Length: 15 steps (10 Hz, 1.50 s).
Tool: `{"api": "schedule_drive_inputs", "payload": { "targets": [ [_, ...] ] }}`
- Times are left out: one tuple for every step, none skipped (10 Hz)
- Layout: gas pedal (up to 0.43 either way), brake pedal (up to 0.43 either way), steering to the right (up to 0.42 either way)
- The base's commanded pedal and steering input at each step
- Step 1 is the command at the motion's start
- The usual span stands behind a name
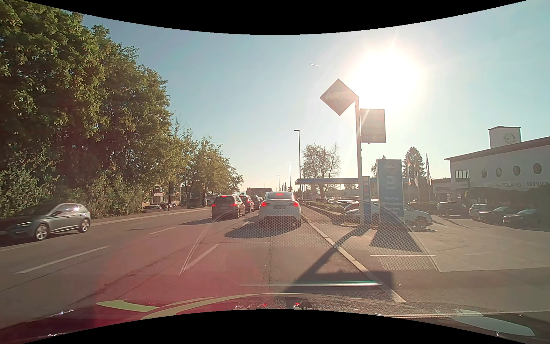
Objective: Follow the waypoints while adhering to traffic rules and regulations
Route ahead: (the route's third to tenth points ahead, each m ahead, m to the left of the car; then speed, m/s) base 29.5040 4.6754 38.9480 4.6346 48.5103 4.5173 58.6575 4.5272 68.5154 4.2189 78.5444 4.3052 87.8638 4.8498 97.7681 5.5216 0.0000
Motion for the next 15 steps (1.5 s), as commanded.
{"api": "schedule_drive_inputs", "payload": {
  "targets": [
    [0.0,0.268,-0.002],
    [0.0,0.268,-0.002],
    [0.0,0.268,-0.003],
    [0.0,0.268,-0.002],
    [0.0,0.268,-0.002],
    [0.0,0.268,-0.002],
    [0.0,0.268,-0.002],
    [0.0,0.268,-0.002],
    [0.0,0.268,-0.002],
    [0.0,0.268,-0.003],
    [0.0,0.268,-0.002],
    [0.0,0.268,-0.002],
    [0.0,0.268,-0.002],
    [0.0,0.268,-0.002],
    [0.0,0.268,-0.002]
  ]
}}
